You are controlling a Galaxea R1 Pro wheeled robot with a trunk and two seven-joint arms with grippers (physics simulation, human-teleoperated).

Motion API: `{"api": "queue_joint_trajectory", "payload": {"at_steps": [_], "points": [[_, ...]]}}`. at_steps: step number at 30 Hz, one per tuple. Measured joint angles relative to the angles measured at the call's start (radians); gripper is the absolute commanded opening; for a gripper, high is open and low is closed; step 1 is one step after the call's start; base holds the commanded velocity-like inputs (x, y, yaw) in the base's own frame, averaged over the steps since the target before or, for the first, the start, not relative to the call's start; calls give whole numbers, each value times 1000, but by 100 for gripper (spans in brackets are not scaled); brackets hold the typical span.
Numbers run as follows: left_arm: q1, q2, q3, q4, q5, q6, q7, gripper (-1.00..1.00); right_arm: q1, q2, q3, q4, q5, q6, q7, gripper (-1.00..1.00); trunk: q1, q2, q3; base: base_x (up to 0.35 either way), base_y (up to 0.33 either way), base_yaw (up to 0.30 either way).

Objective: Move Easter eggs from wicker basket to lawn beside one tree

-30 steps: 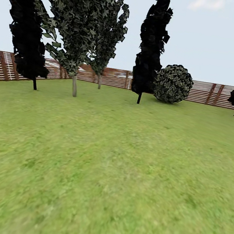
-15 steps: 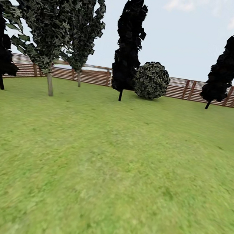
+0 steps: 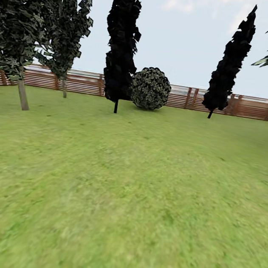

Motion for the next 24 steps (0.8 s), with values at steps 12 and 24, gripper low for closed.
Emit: {"api": "queue_joint_trajectory", "payload": {"at_steps": [12,24], "points": [[0,0,0,0,0,0,0,100,0,-1,-1,0,0,0,0,100,0,0,-3,224,-241,-300],[0,0,-1,0,-1,0,0,100,0,-1,-1,0,0,0,0,100,0,0,-8,224,-241,-300]]}}
